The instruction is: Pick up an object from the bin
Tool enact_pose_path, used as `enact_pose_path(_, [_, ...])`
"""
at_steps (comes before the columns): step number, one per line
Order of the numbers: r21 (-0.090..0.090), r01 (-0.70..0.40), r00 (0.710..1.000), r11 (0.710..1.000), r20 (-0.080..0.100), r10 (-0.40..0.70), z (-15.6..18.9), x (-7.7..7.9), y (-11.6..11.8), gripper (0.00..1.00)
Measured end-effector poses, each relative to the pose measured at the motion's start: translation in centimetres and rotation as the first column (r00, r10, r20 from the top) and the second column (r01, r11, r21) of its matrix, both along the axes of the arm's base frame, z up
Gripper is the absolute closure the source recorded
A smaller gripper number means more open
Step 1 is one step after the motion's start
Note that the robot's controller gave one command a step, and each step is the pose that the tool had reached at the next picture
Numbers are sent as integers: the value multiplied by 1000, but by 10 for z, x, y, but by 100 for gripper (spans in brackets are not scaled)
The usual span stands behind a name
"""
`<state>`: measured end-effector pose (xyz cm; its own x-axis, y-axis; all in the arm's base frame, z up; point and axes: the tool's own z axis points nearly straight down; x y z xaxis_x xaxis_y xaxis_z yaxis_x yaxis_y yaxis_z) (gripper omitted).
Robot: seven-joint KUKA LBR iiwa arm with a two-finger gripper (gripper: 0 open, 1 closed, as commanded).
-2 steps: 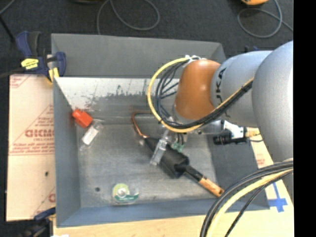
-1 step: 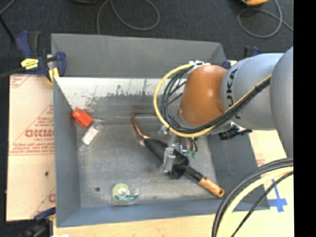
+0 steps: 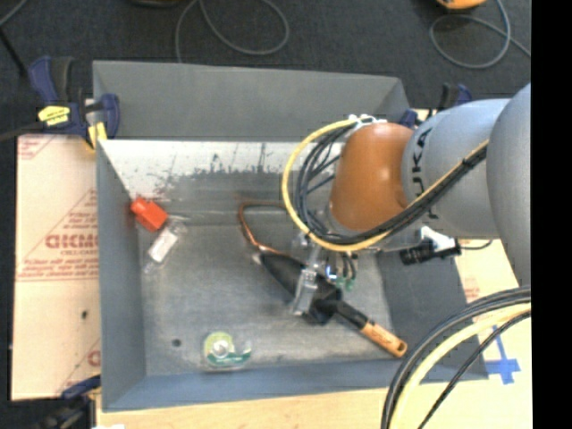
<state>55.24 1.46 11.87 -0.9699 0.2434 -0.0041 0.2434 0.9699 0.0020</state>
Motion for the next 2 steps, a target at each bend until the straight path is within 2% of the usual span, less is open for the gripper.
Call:
enact_pose_path(1, [2, 238, 971, 971, 2, -238, -7, 16, -5, 0])
enact_pose_path(2, [0, 93, 996, 996, 2, -93, -14, 16, -15, 0])
